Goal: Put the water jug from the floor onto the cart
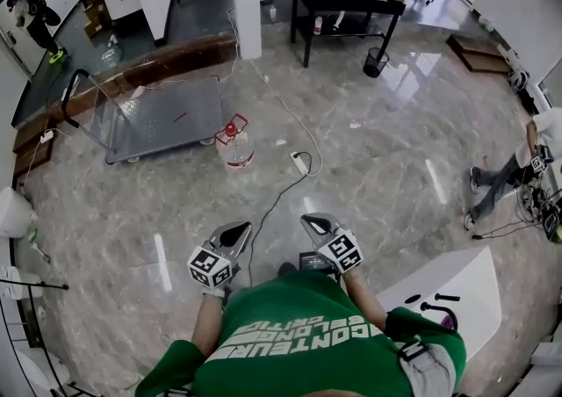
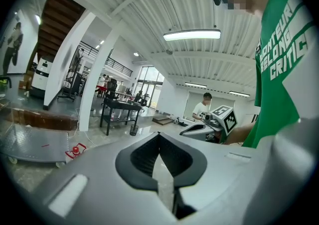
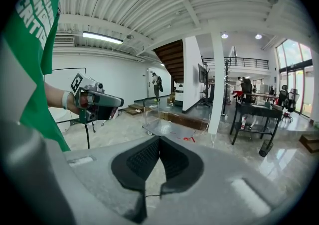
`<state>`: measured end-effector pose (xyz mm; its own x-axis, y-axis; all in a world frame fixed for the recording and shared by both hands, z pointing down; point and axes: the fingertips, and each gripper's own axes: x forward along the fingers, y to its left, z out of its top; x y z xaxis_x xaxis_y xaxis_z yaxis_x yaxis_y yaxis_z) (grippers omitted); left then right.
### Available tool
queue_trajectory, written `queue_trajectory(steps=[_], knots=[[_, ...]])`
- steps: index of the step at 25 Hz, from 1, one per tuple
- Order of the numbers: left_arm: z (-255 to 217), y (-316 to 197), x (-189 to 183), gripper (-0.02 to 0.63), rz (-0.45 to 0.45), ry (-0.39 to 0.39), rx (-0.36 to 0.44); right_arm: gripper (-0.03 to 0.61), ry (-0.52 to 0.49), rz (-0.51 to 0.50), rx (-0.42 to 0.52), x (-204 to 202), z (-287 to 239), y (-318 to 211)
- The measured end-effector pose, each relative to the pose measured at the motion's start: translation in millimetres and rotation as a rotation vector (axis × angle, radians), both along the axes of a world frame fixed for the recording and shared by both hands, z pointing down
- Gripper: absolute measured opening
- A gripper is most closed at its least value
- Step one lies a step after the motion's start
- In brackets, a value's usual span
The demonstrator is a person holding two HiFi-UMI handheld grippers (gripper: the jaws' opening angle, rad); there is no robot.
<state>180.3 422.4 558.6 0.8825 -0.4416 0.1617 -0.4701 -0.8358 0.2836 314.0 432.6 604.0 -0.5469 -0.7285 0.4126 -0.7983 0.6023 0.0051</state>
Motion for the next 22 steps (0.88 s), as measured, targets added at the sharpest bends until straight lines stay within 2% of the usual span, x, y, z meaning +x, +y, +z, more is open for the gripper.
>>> queue_trajectory(steps=[8,22], knots=[[4,2,26,0.011,-0.039,0.001,-0.005,-0.008,-0.012,-0.040,-0.010,23,3,-3],[12,15,25,0.011,-0.126,-0.003,-0.039,-0.008,-0.016,-0.144,-0.021,15,11,-7]])
